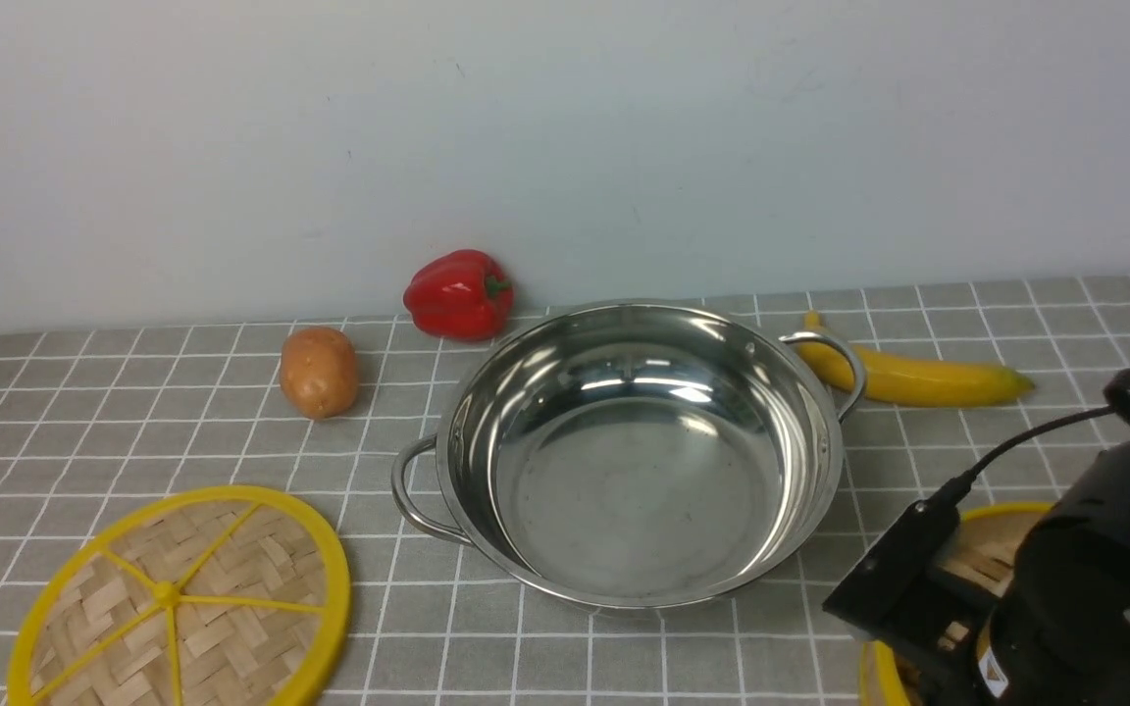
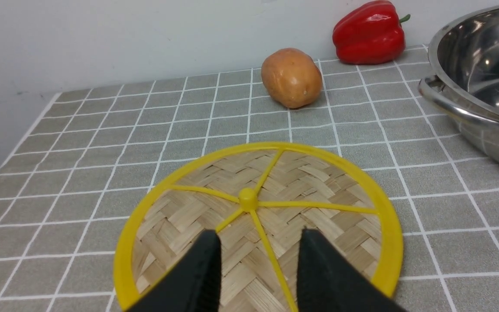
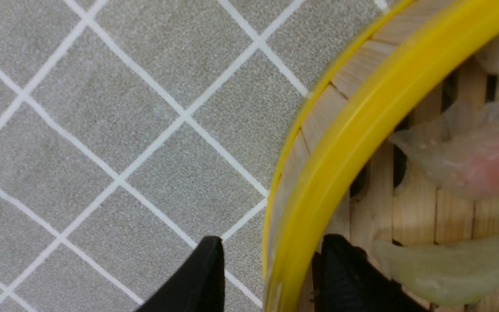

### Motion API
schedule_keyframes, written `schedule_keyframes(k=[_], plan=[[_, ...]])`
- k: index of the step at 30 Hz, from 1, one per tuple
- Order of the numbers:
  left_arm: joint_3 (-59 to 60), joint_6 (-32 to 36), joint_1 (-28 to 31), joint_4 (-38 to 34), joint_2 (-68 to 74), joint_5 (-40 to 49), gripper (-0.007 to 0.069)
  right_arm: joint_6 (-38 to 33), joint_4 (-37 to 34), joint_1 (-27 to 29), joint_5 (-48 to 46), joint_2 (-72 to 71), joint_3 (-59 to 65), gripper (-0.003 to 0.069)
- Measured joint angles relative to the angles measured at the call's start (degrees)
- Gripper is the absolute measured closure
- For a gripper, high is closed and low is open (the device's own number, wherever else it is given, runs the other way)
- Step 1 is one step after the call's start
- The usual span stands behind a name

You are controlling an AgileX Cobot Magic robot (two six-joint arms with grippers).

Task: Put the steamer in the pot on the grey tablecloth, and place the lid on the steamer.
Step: 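Reach for and grasp the rim of the bamboo steamer holding the buns with the right gripper, then place the bamboo steamer basket of food into the steel pot with the right gripper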

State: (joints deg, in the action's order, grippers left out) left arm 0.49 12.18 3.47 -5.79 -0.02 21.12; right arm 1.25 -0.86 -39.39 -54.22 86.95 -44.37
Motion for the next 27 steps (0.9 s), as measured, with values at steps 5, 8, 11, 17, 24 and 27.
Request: schedule_keyframes(k=[5,8,11,17,24,27], plan=[[0.0,0.0,0.0,0.0,0.0,0.0,0.0382,-0.01,-0.3,0.0,0.32,2.11,-0.06,0.0376],[0.0,0.0,0.0,0.0,0.0,0.0,0.0382,-0.09,-0.3,0.0,0.32,3.34,-0.06,0.0393],[0.0,0.0,0.0,0.0,0.0,0.0,0.0382,-0.15,-0.3,0.0,0.55,3.75,-0.06,0.0465],[0.0,0.0,0.0,0.0,0.0,0.0,0.0382,0.11,-0.05,-0.05,-0.23,2.41,-0.06,0.0602],[0.0,0.0,0.0,0.0,0.0,0.0,0.0382,2.53,3.51,-0.02,-4.91,-3.25,-0.06,0.0598],[0.0,0.0,0.0,0.0,0.0,0.0,0.0382,4.48,6.14,-0.02,-9.28,-6.64,-0.06,0.0598]])
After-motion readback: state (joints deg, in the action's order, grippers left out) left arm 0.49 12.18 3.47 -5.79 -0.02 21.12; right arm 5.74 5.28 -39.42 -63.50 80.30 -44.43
